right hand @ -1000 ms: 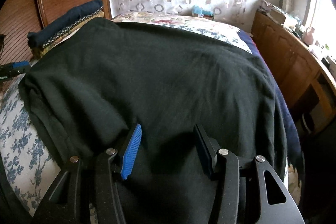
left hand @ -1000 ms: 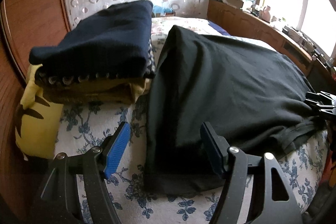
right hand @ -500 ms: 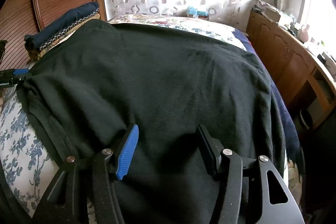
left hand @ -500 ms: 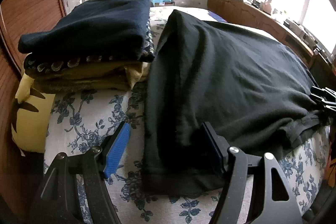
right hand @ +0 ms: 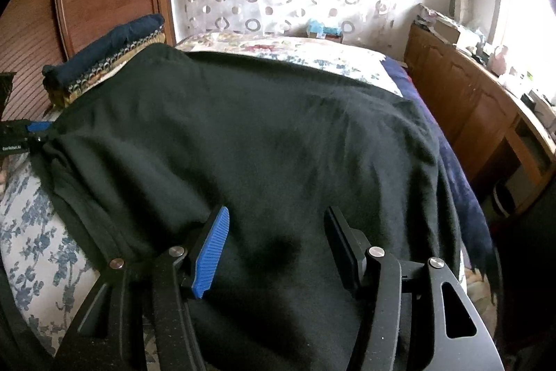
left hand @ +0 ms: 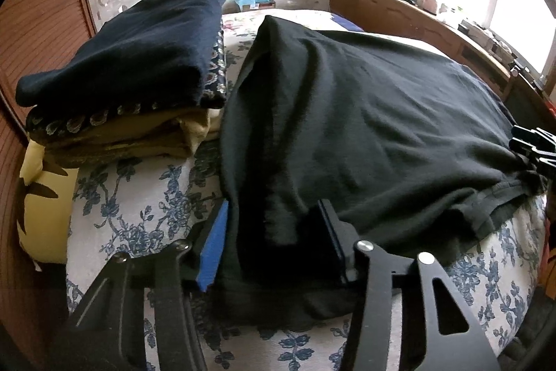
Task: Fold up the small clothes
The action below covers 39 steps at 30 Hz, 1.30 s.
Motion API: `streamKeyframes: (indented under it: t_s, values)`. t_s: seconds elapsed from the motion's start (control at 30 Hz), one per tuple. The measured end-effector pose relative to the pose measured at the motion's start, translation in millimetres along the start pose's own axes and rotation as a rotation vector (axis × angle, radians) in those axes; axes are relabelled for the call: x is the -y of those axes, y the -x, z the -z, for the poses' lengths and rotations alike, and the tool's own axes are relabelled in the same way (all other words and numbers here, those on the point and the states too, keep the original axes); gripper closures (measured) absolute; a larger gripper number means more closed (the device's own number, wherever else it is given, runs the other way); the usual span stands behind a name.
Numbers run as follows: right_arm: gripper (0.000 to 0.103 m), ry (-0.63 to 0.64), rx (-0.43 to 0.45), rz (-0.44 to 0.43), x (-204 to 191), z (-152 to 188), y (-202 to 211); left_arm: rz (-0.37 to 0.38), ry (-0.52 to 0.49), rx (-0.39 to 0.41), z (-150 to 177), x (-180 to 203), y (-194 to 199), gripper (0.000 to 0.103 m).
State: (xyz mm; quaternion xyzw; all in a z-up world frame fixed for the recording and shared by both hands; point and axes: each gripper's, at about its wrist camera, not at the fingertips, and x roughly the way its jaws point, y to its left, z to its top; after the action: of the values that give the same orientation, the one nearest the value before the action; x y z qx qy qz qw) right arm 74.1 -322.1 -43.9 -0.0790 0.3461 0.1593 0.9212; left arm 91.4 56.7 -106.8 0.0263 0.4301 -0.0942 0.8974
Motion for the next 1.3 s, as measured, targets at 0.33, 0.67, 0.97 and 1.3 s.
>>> streamKeyframes:
  t_s: [0.33,0.67,0.97,1.3]
  values:
    - [0.044,-0.013,0.021,0.009,3,12,7,0.046,-0.02,-0.008,-4,9,1,0.091]
    - [0.044,-0.029,0.0,0.023,0,16,4,0.101,-0.027,0.077,-12,23,24,0.094]
    - [0.044,-0.051,0.007,0.023,9,16,14,0.188,-0.098,0.22,-45,62,63,0.094]
    - [0.044,-0.065,0.03,0.032,11,23,31,0.302,-0.214,0.294,-100,133,71,0.094]
